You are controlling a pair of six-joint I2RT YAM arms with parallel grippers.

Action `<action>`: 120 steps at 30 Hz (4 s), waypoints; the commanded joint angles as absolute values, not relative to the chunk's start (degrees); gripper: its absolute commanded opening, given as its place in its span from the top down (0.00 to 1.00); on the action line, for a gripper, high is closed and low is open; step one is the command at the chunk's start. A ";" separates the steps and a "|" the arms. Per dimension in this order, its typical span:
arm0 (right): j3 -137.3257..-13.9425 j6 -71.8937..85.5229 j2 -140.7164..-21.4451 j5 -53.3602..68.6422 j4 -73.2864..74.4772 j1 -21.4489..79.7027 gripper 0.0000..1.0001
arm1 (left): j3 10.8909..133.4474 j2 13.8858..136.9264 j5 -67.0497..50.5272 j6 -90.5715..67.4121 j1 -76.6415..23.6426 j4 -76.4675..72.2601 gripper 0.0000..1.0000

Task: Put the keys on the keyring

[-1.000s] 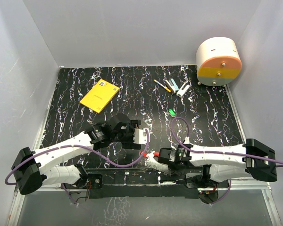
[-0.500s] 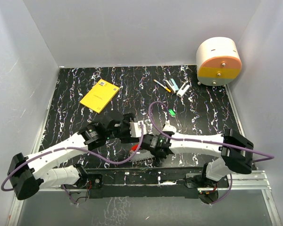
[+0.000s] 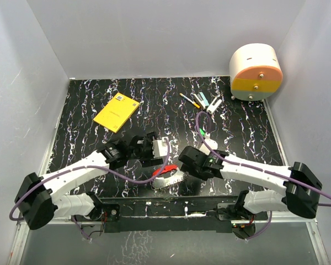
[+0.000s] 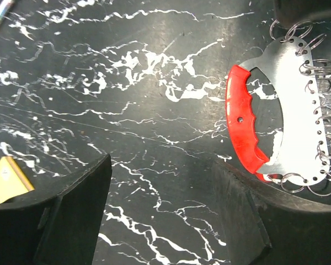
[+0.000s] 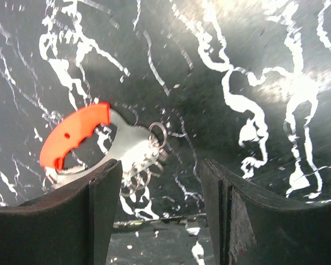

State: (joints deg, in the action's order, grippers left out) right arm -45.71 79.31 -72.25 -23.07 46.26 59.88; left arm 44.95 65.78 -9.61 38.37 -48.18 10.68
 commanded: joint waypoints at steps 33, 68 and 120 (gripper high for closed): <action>-38.62 64.65 -76.81 -8.84 25.14 46.47 0.68 | 48.65 76.05 -20.07 29.48 -43.11 0.94 0.25; -35.69 33.73 -49.48 -6.18 12.18 52.48 0.92 | 48.51 71.54 -44.96 28.55 -41.11 -5.04 0.16; -38.10 27.27 -49.88 -20.83 1.19 73.06 0.92 | 35.42 66.06 -65.99 3.13 -38.61 -19.08 0.54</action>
State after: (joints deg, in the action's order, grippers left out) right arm -37.65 28.32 -51.03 -17.76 8.29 72.10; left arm 36.18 68.10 -62.70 4.91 -39.05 -16.88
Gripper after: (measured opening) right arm 0.088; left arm 0.487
